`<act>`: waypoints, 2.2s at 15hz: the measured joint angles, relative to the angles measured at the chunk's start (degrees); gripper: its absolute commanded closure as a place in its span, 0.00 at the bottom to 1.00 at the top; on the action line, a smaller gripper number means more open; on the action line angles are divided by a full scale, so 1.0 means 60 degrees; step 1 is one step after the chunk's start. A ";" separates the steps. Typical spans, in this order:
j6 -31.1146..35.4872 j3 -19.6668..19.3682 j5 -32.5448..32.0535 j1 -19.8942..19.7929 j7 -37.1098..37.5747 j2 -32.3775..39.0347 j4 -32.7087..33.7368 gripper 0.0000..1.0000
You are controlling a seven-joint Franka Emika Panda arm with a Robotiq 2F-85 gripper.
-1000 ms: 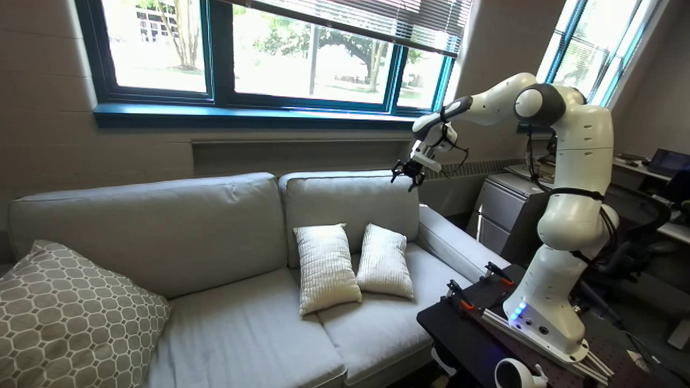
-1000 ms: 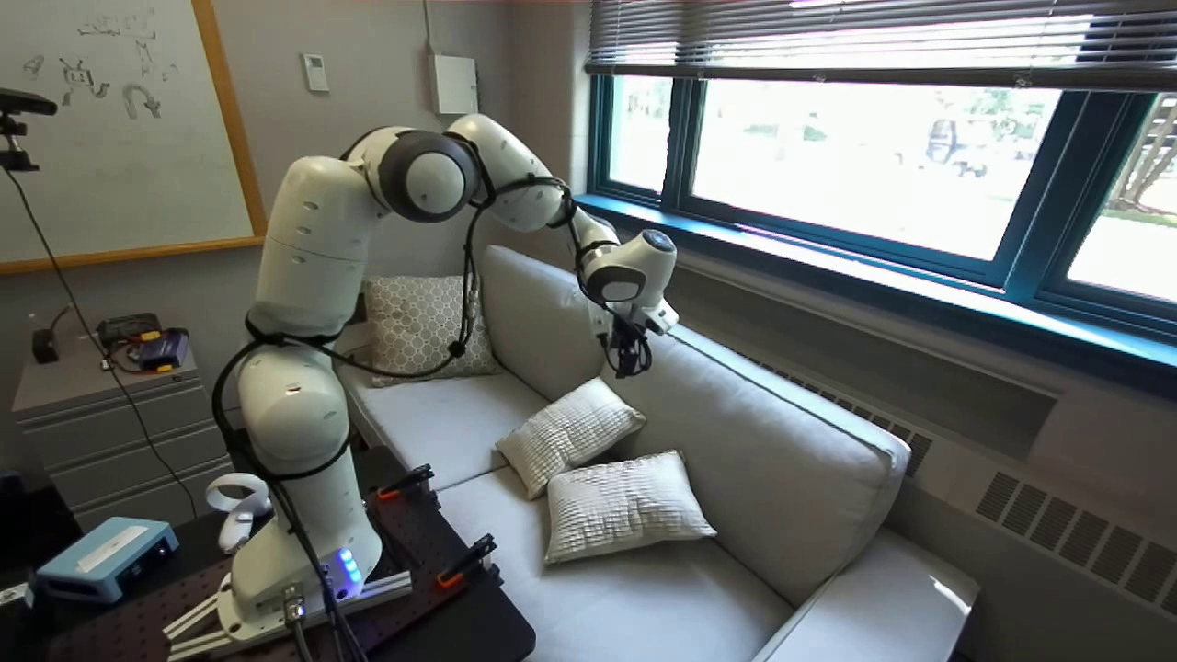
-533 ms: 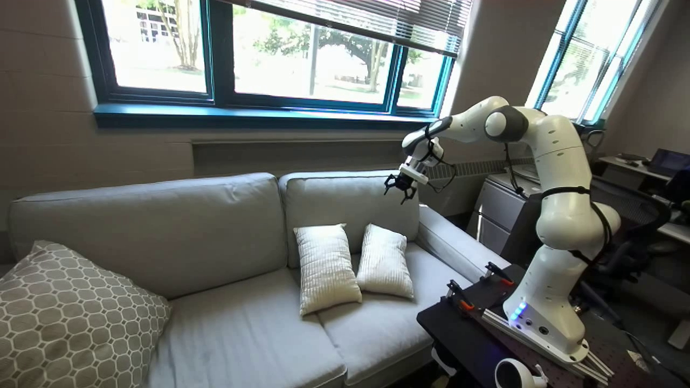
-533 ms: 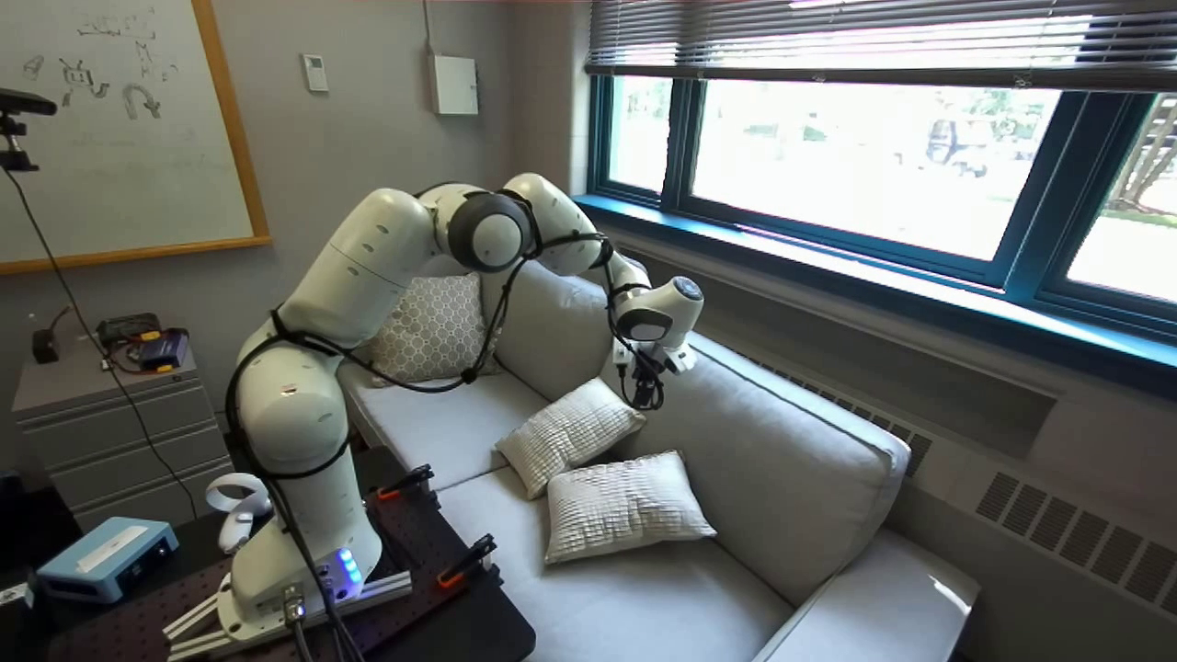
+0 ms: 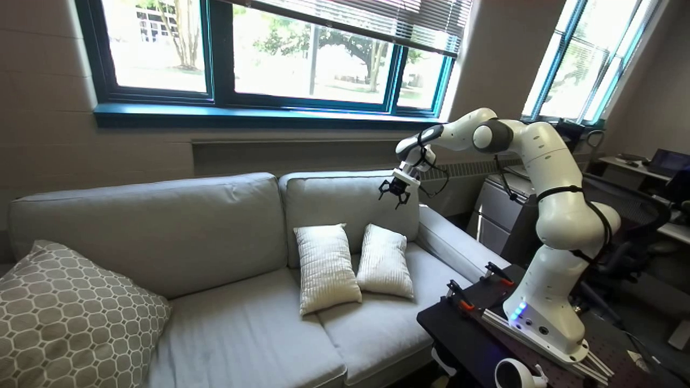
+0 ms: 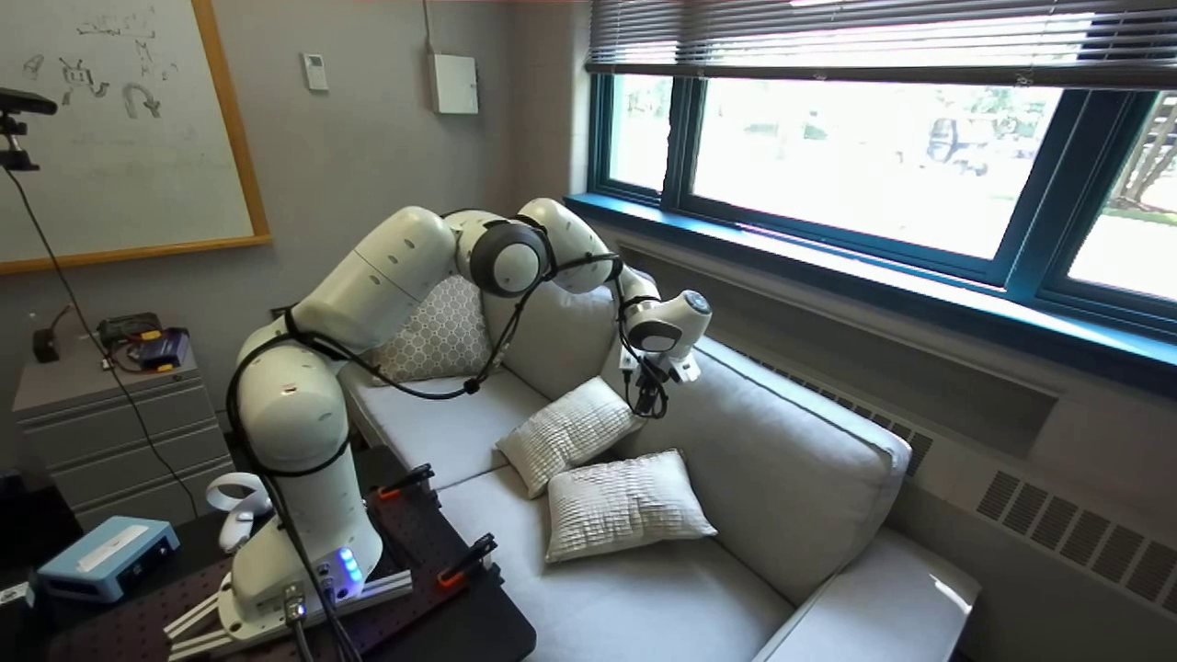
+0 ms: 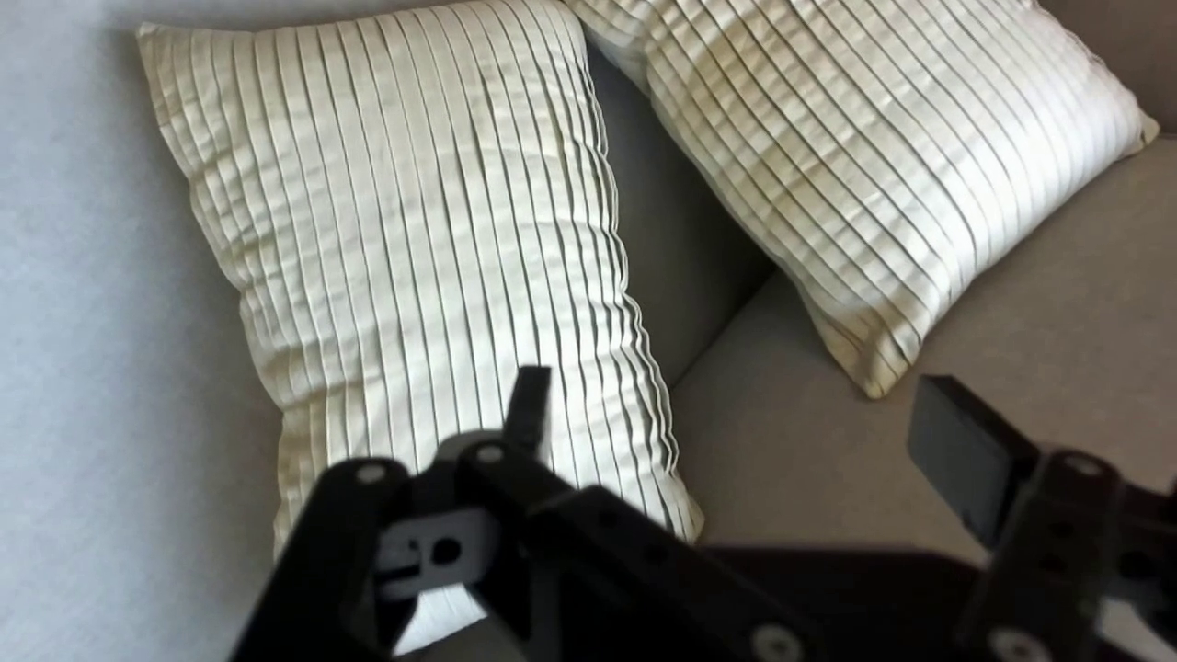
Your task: Arrange the pillows neatly to the right
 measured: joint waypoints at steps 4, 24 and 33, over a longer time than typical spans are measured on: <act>0.0208 -0.0035 -0.0221 0.0083 0.0122 0.0010 0.0003 0.00; -0.1466 -0.0713 -0.2002 0.0700 0.3772 0.6254 0.6046 0.00; -0.2008 -0.0583 -0.2701 0.0893 0.4688 0.6335 0.5976 0.57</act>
